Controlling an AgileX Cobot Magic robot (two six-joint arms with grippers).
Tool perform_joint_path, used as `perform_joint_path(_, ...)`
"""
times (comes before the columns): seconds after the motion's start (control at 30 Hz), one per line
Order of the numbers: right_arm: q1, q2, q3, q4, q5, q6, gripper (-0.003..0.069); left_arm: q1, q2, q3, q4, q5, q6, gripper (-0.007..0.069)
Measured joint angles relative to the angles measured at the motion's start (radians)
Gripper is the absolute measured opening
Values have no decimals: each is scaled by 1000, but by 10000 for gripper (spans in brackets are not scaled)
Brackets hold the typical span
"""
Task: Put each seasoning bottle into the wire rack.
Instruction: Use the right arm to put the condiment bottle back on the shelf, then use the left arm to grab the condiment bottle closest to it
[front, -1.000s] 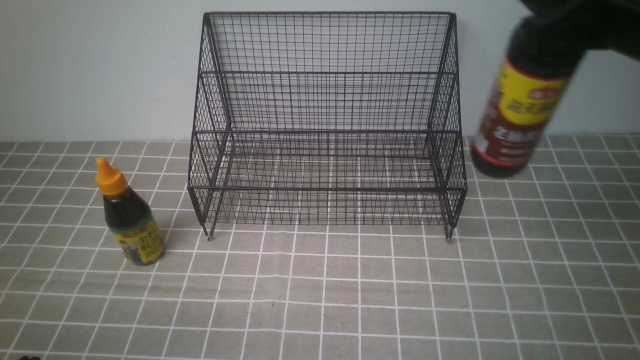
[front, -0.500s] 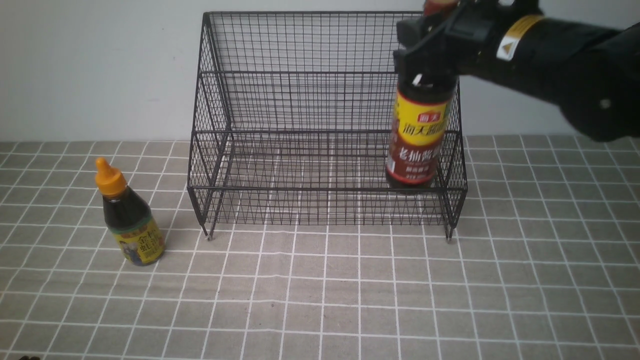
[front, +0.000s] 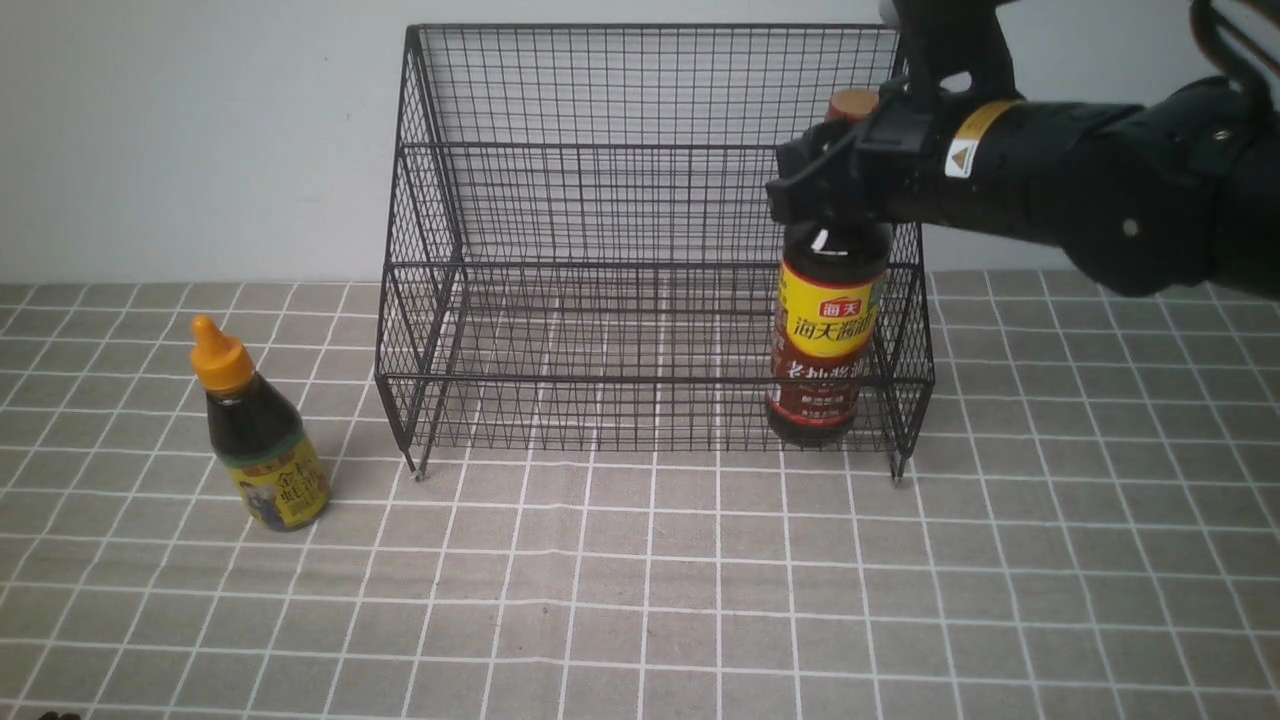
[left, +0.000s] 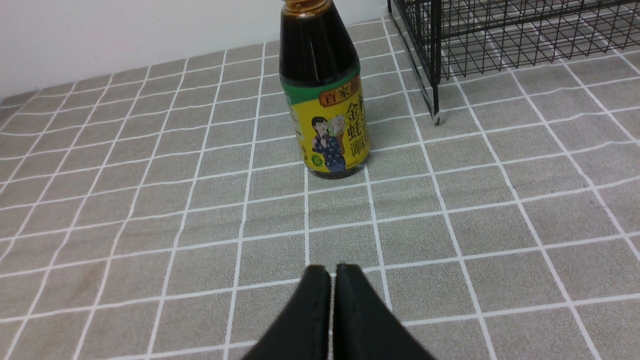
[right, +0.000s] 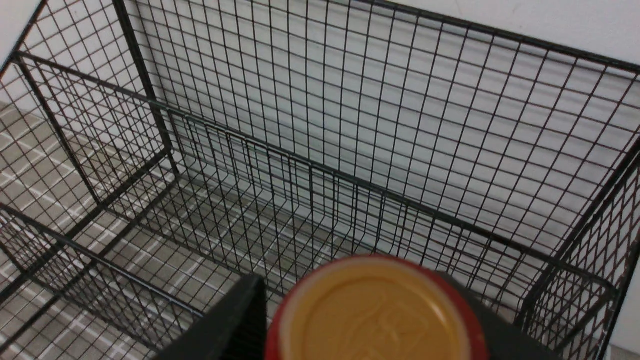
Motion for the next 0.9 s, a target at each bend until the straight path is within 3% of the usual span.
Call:
perform_joint_path(0.17, 0, -69, 0, 1, 133, 1, 524, 0, 0, 0, 0, 0, 0, -7)
perform_joint_path(0.43, 0, -353, -15, 26, 532, 17, 527, 0, 0, 0, 0, 0, 0, -7)
perform_joint_path(0.57, 0, -502, -16, 21, 738, 20, 421, 0, 0, 0, 0, 0, 0, -7)
perform_joint_path(0.63, 0, -574, -7, 4, 798, 22, 289, 0, 0, 0, 0, 0, 0, -7)
perform_joint_path(0.7, 0, -604, 4, -1, 808, 24, 246, 0, 0, 0, 0, 0, 0, -7)
perform_joint_path(0.77, 0, -715, 71, -7, 804, 53, 62, 0, 0, 0, 0, 0, 0, -7)
perform_joint_path(0.9, 0, -933, 261, -11, 650, 131, -5, 0, 0, 0, 0, 0, 0, -7)
